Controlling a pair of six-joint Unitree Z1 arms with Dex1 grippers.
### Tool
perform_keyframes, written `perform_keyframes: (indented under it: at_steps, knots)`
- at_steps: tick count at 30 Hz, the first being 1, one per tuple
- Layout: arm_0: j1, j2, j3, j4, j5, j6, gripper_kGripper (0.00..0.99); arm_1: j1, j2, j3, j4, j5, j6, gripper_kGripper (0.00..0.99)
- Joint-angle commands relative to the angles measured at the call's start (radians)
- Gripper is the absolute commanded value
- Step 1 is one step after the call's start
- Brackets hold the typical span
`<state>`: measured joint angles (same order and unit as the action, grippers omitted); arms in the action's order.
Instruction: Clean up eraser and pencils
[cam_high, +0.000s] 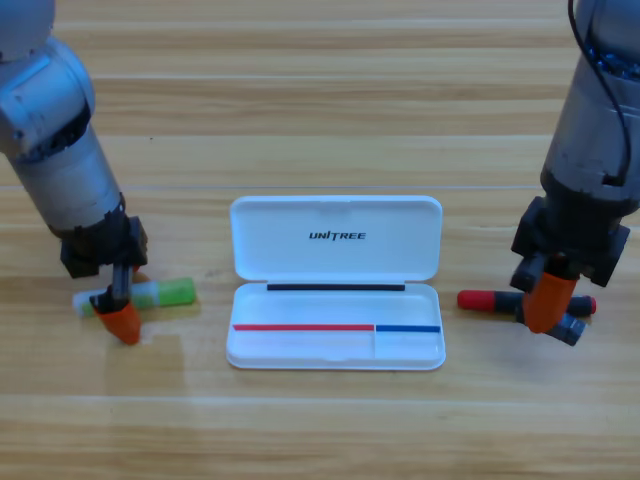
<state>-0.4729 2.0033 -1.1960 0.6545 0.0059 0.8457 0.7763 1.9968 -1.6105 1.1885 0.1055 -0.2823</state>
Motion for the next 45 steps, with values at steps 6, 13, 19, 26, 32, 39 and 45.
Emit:
perform_keyframes:
  at_steps: [6, 13, 19, 26, 32, 39, 45]
  knots:
    - [0.016, 0.054, 0.038, -0.044, -0.011, -0.019, 0.683, 0.070, 0.114, -0.063, 0.026, 0.013, -0.255, 0.000]
    - [0.016, 0.041, 0.033, -0.046, -0.007, 0.001, 0.212, 0.101, 0.211, -0.167, 0.013, -0.012, -0.336, 0.000]
    - [0.016, -0.034, 0.027, -0.021, 0.014, -0.008, 0.000, 0.115, 0.284, -0.259, 0.010, -0.024, -0.368, 0.000]
    - [0.016, -0.107, -0.031, 0.088, 0.039, -0.010, 0.000, 0.126, 0.332, -0.319, 0.006, -0.030, -0.388, 0.000]
    - [0.016, -0.143, -0.051, 0.129, 0.065, -0.007, 0.000, 0.139, 0.346, -0.339, 0.006, -0.032, -0.388, 0.000]
    - [0.014, -0.158, -0.053, 0.143, 0.068, -0.004, 0.000, 0.141, 0.361, -0.345, 0.006, -0.047, -0.388, 0.000]
    - [0.016, -0.158, -0.054, 0.149, 0.068, -0.004, 0.000, 0.141, 0.367, -0.353, 0.005, -0.053, -0.388, 0.000]
